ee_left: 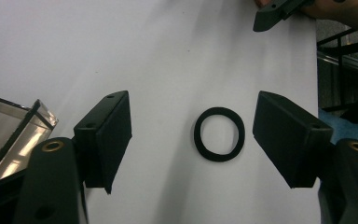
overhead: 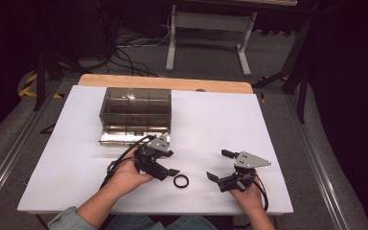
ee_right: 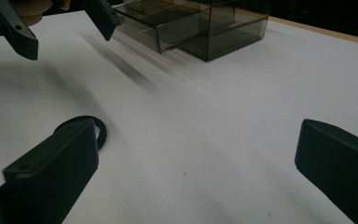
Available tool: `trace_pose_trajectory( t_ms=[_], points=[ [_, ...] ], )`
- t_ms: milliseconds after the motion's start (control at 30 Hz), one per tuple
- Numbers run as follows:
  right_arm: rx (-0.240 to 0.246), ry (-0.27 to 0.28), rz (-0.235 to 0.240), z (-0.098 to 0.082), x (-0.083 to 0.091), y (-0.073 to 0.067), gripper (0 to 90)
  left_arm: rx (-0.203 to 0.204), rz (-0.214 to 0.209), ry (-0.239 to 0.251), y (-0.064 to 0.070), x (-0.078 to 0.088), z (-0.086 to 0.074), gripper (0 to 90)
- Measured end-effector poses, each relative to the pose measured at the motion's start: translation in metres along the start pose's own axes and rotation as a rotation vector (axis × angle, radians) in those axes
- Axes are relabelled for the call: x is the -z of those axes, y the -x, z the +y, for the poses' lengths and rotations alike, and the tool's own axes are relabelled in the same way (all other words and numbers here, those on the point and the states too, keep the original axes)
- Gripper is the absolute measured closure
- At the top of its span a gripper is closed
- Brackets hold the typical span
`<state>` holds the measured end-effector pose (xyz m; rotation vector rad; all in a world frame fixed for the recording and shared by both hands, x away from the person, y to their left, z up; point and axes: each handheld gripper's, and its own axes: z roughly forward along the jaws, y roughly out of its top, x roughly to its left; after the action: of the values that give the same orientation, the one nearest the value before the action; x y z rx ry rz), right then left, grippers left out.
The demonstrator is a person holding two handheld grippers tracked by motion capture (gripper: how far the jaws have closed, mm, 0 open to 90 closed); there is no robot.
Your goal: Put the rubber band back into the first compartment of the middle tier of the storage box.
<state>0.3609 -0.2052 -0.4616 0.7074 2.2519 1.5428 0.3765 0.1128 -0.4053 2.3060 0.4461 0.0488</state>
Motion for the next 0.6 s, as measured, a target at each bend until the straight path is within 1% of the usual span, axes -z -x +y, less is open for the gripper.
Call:
trace_pose_trajectory(
  t_ms=[167,400,600],
  points=[
    [0.000,0.001,0.001,0.000,0.000,0.000,0.0,0.003,-0.008,-0.016,0.001,-0.006,-0.001,31.8],
    [0.005,0.001,0.002,0.000,0.000,0.000,0.0,0.022,0.010,-0.042,0.002,-0.016,-0.003,38.6],
    [0.005,0.002,0.006,0.000,0.000,0.000,0.0,0.020,0.018,-0.069,0.005,-0.024,-0.003,42.9]
  ],
)
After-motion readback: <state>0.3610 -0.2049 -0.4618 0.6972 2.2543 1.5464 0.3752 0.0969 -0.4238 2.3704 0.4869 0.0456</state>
